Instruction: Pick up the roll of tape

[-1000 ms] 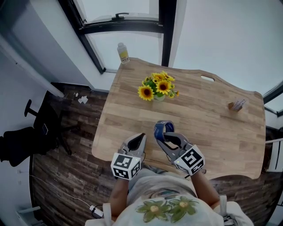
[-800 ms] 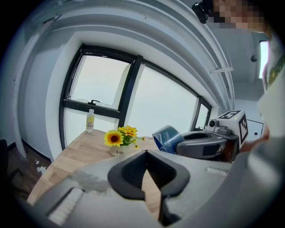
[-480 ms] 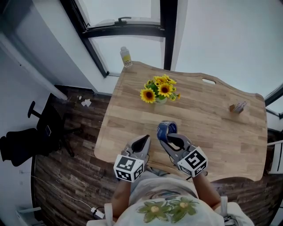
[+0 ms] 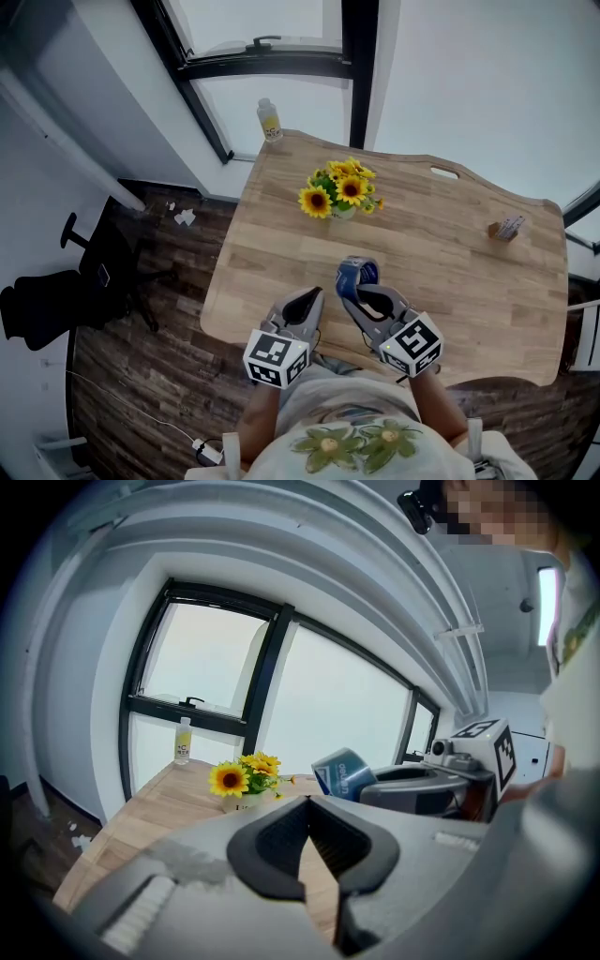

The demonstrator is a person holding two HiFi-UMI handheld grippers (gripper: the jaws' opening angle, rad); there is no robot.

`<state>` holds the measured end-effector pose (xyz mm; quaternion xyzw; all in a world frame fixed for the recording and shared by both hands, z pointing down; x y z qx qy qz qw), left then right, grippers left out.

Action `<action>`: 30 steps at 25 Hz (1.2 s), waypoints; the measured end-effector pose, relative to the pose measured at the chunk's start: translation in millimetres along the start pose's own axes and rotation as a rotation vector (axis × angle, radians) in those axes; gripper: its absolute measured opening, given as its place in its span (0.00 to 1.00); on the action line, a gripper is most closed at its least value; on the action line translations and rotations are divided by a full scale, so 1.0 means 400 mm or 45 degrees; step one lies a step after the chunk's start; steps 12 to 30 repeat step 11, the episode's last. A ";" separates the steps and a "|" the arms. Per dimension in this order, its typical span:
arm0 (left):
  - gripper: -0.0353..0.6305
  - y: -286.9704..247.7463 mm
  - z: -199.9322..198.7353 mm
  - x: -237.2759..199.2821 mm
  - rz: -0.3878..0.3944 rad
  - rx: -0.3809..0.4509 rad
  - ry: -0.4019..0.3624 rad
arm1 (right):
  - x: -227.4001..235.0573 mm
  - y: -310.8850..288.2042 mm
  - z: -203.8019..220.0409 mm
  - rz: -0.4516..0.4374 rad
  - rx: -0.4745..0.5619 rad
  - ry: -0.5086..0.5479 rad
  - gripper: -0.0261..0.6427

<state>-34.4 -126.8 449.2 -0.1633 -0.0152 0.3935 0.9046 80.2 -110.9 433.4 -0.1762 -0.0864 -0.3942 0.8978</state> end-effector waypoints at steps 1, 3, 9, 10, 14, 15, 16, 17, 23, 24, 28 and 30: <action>0.06 0.000 0.000 0.001 0.000 0.000 0.000 | 0.000 0.000 0.000 0.000 0.001 -0.001 0.12; 0.06 -0.003 0.000 0.001 0.000 0.000 0.001 | 0.001 -0.002 0.001 -0.001 0.001 -0.002 0.12; 0.06 -0.010 0.004 0.001 -0.006 -0.005 0.003 | 0.010 -0.003 0.004 -0.002 -0.003 -0.003 0.12; 0.06 -0.011 0.004 0.001 -0.007 -0.004 0.004 | 0.011 -0.002 0.004 -0.002 -0.003 -0.003 0.12; 0.06 -0.012 0.003 0.002 -0.008 -0.003 0.005 | 0.013 -0.001 0.004 -0.002 -0.003 -0.003 0.12; 0.06 -0.012 0.003 0.002 -0.008 -0.003 0.005 | 0.013 -0.001 0.004 -0.002 -0.003 -0.003 0.12; 0.06 -0.012 0.003 0.002 -0.008 -0.003 0.005 | 0.013 -0.001 0.004 -0.002 -0.003 -0.003 0.12; 0.06 -0.012 0.003 0.002 -0.008 -0.003 0.005 | 0.013 -0.001 0.004 -0.002 -0.003 -0.003 0.12; 0.06 -0.012 0.003 0.002 -0.008 -0.003 0.005 | 0.013 -0.001 0.004 -0.002 -0.003 -0.003 0.12; 0.06 -0.012 0.003 0.002 -0.008 -0.003 0.005 | 0.013 -0.001 0.004 -0.002 -0.003 -0.003 0.12; 0.06 -0.012 0.003 0.002 -0.008 -0.003 0.005 | 0.013 -0.001 0.004 -0.002 -0.003 -0.003 0.12; 0.06 -0.012 0.003 0.002 -0.008 -0.003 0.005 | 0.013 -0.001 0.004 -0.002 -0.003 -0.003 0.12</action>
Point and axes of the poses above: the fingertips, and each gripper's own axes: y backward along the fingers, x to its right, z out of its underside, the point moved 5 cm from there along y, backward along the fingers, and after that the axes turned 9 degrees about -y, right-handed, at the moved point
